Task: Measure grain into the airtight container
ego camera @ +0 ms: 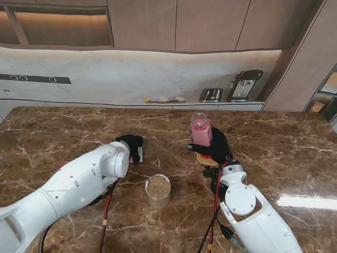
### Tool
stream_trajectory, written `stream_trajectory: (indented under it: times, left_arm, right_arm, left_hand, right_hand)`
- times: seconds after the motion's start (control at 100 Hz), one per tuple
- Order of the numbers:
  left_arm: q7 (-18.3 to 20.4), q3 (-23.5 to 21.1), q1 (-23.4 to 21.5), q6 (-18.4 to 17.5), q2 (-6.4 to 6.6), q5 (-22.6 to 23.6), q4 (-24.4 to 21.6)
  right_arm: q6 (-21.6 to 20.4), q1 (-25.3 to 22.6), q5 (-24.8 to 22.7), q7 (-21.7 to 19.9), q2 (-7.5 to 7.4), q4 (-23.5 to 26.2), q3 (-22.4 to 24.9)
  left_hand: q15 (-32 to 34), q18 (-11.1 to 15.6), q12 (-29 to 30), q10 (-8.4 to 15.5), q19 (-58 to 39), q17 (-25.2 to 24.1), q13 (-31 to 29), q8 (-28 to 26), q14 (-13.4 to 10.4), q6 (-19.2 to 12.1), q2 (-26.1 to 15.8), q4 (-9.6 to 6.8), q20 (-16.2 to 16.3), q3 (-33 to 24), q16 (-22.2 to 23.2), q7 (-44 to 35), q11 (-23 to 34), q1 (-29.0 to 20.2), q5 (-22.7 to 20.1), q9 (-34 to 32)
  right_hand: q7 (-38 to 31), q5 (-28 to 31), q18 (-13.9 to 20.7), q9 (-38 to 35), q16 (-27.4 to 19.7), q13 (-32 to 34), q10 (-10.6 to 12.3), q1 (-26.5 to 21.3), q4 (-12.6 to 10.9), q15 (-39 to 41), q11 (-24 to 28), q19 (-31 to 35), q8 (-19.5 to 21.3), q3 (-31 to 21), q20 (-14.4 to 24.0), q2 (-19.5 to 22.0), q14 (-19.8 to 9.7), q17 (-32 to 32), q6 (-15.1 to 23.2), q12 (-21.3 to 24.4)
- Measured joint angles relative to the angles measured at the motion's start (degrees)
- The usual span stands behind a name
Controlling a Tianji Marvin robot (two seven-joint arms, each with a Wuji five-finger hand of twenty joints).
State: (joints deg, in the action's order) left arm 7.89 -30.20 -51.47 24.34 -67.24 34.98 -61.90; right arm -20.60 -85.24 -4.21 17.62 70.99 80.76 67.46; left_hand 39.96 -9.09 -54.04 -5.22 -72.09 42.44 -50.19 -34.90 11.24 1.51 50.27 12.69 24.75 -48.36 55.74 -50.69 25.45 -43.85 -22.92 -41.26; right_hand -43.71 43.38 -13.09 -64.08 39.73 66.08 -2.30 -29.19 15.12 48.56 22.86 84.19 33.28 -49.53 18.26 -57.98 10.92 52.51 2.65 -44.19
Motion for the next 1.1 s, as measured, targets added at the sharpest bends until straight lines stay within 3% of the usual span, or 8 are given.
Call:
stream_trajectory:
  times: [0.06, 0.25, 0.53, 0.73, 0.88, 1.0, 1.1]
  left_arm:
    - [0.03, -1.28, -0.67, -0.36, 0.42, 0.94, -1.13]
    - [1.25, -5.28, -2.28, -1.06, 1.86, 3.22, -5.96]
    - [9.43, -12.12, -3.76, -0.7, 4.29, 3.67, -18.52]
    - [18.05, -12.79, -0.96, 4.97, 5.66, -3.12, -27.31]
    - [21.02, -12.3, 2.9, 5.96, 6.09, -5.54, -30.06]
    - [21.33, -12.22, 5.15, 7.48, 6.14, -9.97, -31.38]
    - [21.65, -11.76, 6.46, 7.77, 6.12, -10.51, -32.24]
  right_arm:
    - [-0.08, 0.0, 0.0, 0.03, 0.0, -0.02, 0.0]
    - [-0.19, 0.03, -0.05, 0.11, 0.01, -0.08, -0.01]
    - [0.03, 0.42, -0.23, 0.1, 0.03, -0.59, -0.31]
    - [0.07, 0.46, -0.67, 0.09, 0.01, -0.59, -0.42]
    - [0.05, 0.65, -0.96, -0.06, -0.02, -0.72, -0.64]
    - [0.09, 1.07, -0.96, -0.77, -0.16, -1.24, -1.12]
    - [0.6, 1.43, -0.61, -2.63, -0.4, -1.49, -1.58]
  left_hand:
    - [0.0, -0.12, 0.15, 0.1, 0.0, -0.02, 0.0, 0.45, 0.11, 0.0, 0.0, 0.68, 0.0, 0.0, 0.0, 0.15, -1.29, 0.0, -0.48, -0.96]
    - [-0.01, -0.24, 0.16, 0.14, 0.0, -0.04, 0.0, 1.83, 0.17, 0.0, 0.0, 0.68, 0.0, 0.0, 0.0, 0.31, -2.29, 0.0, -0.86, -1.53]
    - [-0.02, -0.77, 0.17, 0.15, 0.01, -1.24, 0.0, 2.49, 0.59, 0.0, 0.0, 0.73, -0.01, 0.08, 0.04, 0.36, -3.77, -1.32, -0.86, -1.53]
    - [-0.8, -1.51, 0.17, 0.15, 0.01, -2.03, 0.0, 2.53, 1.21, 0.0, 0.0, 0.73, -0.01, 0.12, 0.71, 0.82, -4.65, -2.04, -0.86, -1.53]
    - [-0.81, -1.88, 0.17, 0.15, 0.01, -2.3, 0.0, 2.53, 1.55, 0.0, 0.0, 0.73, -0.01, 0.13, 0.79, 0.98, -5.22, -2.42, -0.86, -1.53]
    - [-1.71, -2.08, 0.16, 0.15, 0.01, -2.75, 0.01, 2.54, 1.69, 0.05, 0.0, 0.73, 0.62, 0.16, 1.38, 1.6, -6.01, -3.06, -1.04, -1.53]
    - [-1.72, -2.12, 0.11, 0.15, 0.01, -2.78, 0.01, 2.54, 1.73, 0.05, 0.0, 0.73, 0.93, 0.51, 1.44, 1.71, -6.02, -3.45, -1.12, -1.53]
  right_hand:
    - [0.0, 0.0, 0.0, 0.0, 0.0, 0.0, 0.0, 0.0, 0.0, 0.0, 0.0, 0.0, 0.0, 0.0, 0.0, 0.0, 0.0, 0.0, 0.0, 0.0]
    - [0.0, 0.0, 0.0, 0.0, 0.0, 0.0, 0.0, 0.0, 0.0, 0.0, 0.0, 0.0, 0.0, 0.0, 0.0, 0.0, 0.0, -0.01, 0.0, 0.0]
    - [0.0, 0.0, 0.0, 0.0, 0.0, 0.0, 0.0, 0.0, 0.0, 0.0, 0.0, 0.0, 0.0, 0.0, 0.0, 0.0, 0.0, -0.02, 0.0, 0.0]
    - [0.0, 0.0, 0.0, 0.0, 0.0, 0.0, 0.0, 0.0, 0.0, 0.0, 0.0, 0.0, 0.0, 0.0, 0.0, 0.0, 0.0, -0.04, 0.0, 0.0]
    - [0.0, 0.0, 0.0, 0.0, 0.0, 0.0, 0.0, 0.0, 0.0, 0.0, 0.0, 0.0, 0.0, 0.0, 0.01, 0.0, 0.0, -0.06, 0.0, 0.0]
    - [0.0, 0.0, 0.0, 0.0, 0.0, 0.0, 0.0, 0.0, 0.0, 0.0, 0.0, 0.0, 0.0, 0.0, 0.01, 0.0, 0.0, -0.06, 0.0, 0.0]
    - [0.0, 0.0, 0.0, 0.0, 0.0, 0.0, 0.0, 0.0, 0.0, 0.0, 0.0, 0.0, 0.0, 0.0, 0.01, 0.0, 0.0, -0.07, 0.0, 0.0]
